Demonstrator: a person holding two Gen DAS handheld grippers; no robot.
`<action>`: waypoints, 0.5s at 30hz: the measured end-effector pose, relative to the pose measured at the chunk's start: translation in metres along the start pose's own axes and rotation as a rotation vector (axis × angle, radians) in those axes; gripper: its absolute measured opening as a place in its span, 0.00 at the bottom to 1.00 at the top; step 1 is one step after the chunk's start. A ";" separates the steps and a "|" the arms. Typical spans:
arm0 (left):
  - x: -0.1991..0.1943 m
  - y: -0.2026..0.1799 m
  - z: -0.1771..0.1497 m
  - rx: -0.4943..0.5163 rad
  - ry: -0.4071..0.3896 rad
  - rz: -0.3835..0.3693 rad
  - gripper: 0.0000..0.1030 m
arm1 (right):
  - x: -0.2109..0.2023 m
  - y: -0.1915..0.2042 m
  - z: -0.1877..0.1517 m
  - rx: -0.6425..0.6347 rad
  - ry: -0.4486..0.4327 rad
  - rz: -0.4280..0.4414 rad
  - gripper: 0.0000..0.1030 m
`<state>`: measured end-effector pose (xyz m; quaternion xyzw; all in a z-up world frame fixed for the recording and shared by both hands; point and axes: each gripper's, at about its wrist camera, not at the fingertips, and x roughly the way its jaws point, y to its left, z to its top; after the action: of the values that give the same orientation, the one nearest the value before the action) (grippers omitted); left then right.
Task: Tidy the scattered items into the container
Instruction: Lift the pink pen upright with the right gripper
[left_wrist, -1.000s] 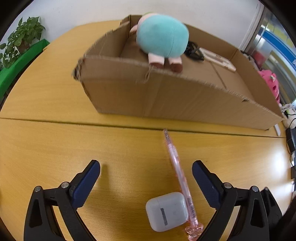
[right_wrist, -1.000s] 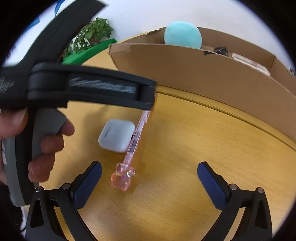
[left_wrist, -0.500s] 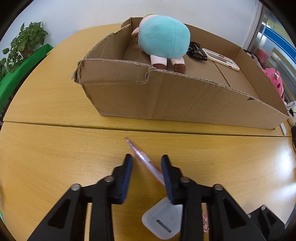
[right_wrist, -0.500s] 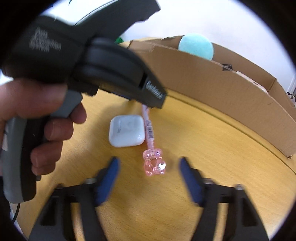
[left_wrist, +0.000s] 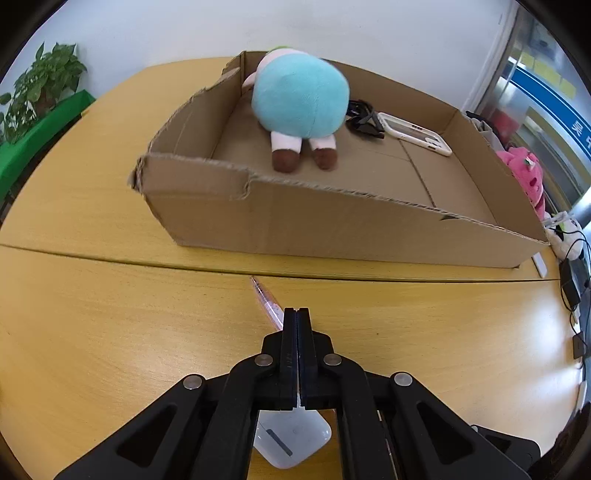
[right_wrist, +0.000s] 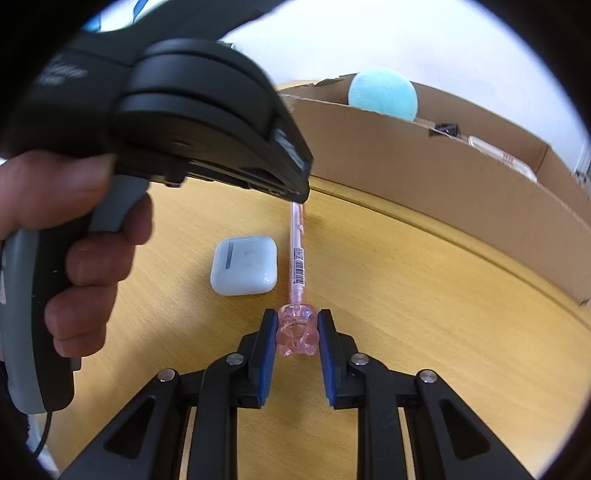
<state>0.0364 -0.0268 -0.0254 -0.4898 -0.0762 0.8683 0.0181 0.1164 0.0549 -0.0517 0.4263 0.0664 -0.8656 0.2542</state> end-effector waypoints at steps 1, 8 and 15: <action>-0.002 -0.001 0.001 0.004 -0.002 -0.002 0.00 | -0.002 -0.001 -0.001 0.006 -0.009 0.004 0.20; -0.044 -0.020 0.008 0.034 -0.099 -0.036 0.00 | -0.036 -0.003 -0.006 0.001 -0.118 0.011 0.20; -0.115 -0.057 0.039 0.114 -0.260 -0.060 0.00 | -0.094 -0.015 0.011 0.031 -0.293 -0.001 0.20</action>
<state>0.0611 0.0125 0.1007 -0.3686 -0.0430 0.9265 0.0619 0.1490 0.1005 0.0263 0.2990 0.0156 -0.9196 0.2542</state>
